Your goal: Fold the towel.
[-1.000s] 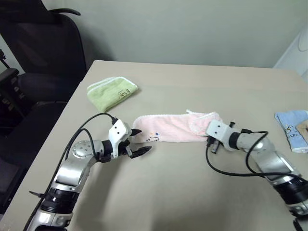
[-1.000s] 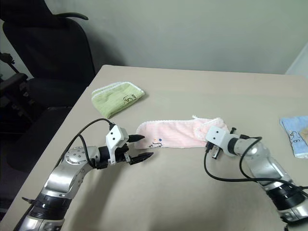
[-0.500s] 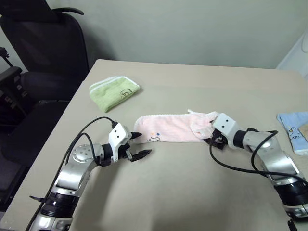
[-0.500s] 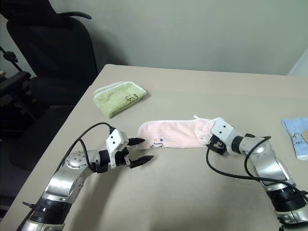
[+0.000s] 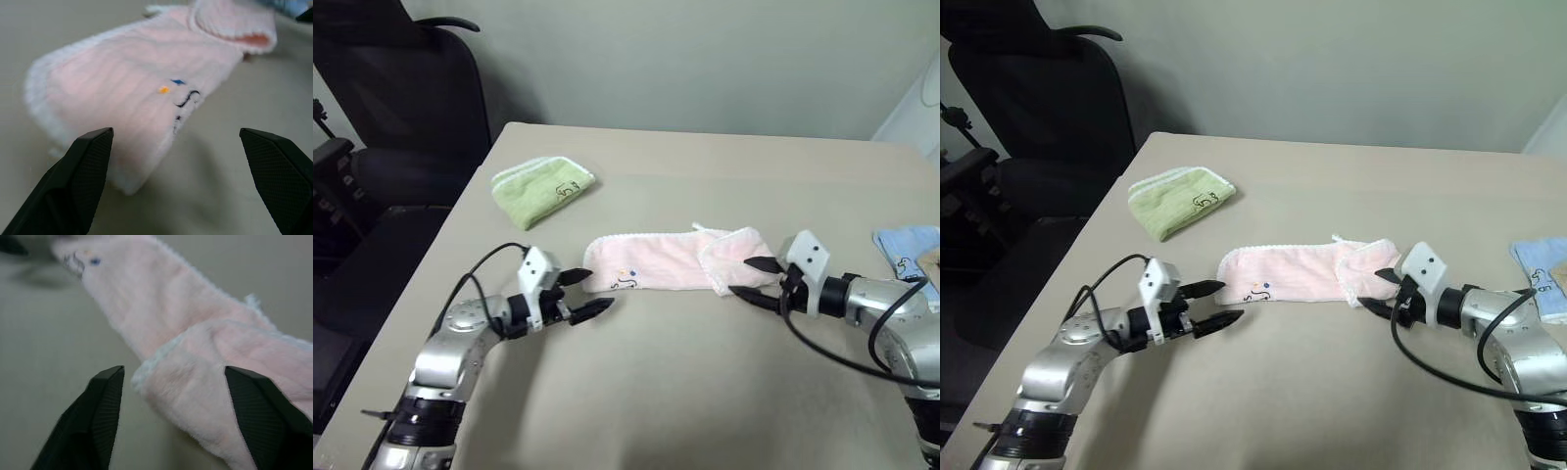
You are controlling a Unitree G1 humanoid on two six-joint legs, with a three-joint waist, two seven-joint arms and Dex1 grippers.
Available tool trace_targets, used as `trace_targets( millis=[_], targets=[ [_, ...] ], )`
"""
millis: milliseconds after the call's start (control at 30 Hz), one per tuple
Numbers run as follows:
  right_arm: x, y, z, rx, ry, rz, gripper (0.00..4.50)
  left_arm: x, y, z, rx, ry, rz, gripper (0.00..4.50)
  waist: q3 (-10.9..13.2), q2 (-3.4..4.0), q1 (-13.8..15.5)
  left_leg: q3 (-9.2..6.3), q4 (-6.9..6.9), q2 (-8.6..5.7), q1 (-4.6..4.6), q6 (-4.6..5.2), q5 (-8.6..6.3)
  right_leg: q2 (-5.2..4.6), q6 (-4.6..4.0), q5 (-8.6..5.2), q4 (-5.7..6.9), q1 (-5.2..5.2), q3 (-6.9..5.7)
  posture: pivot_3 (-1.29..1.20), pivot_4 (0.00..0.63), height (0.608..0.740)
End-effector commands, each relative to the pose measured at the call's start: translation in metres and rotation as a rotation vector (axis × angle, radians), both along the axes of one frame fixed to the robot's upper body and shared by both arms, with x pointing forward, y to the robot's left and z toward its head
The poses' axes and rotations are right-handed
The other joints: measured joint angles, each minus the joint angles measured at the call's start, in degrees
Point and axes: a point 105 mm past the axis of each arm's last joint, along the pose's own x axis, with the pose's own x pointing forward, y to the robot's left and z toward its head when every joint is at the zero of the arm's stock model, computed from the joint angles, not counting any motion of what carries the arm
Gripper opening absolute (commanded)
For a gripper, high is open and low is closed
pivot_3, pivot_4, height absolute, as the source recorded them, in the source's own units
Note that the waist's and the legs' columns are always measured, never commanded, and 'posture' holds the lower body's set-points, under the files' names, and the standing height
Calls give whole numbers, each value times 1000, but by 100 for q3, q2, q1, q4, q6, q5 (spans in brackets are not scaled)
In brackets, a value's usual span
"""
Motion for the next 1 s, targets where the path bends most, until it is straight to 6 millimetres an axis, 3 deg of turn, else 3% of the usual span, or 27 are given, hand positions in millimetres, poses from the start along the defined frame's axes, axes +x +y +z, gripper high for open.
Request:
trace_targets(
  millis=[33, 233, 400, 600, 733, 800, 1000],
  targets=[
    [22, -15, 10, 43, -34, -124, 2147, -7, 0, 13, -136, 60, 17, 4500, -3, -5, 7, -1, 0, -1, 0, 1, 2, 0, 4, -1, 0, 2, 2, 0, 150, 740],
    [43, -8, -8, 153, 43, -195, 36, -19, 1, 11, -259, 186, 51, 4500, -5, -8, 29, -7, -8, 0, 26, 2, 1, 0, -1, -4, 3, 20, 0, 0, 150, 740],
    [42, 5, -30, 120, 76, -163, 36, -30, 2, 9, -395, 313, 79, 4500, -5, -8, 30, -5, -8, 0, 27, 1, 2, 0, -8, -5, 4, 21, -1, 0, 150, 740],
    [42, 12, -30, 152, 66, -156, 36, -51, -16, -12, -459, 533, 104, 4500, -5, -9, 33, 1, -8, -1, 35, -8, 3, -1, -12, -7, 4, 29, 0, 0, 150, 740],
    [42, 13, -31, 154, 61, -158, 36, -43, -23, -29, -482, 644, 225, 4500, -5, -8, 58, 2, -13, -5, 89, -12, -1, 0, -20, -18, 0, 87, 1, 0, 150, 740],
    [41, 13, -31, 155, 58, -161, 36, -27, -21, -34, -528, 685, 316, 4500, -3, -6, 96, 2, -20, -15, 135, -12, -3, -1, -23, -30, -2, 132, 4, 0, 150, 740],
    [39, 13, -30, 154, 53, -169, 36, 0, -23, -32, -603, 746, 403, 4500, -3, -2, 136, -8, -105, -84, 246, -64, -6, 1, -43, -93, -3, 230, 79, 0, 150, 740]
  ],
)
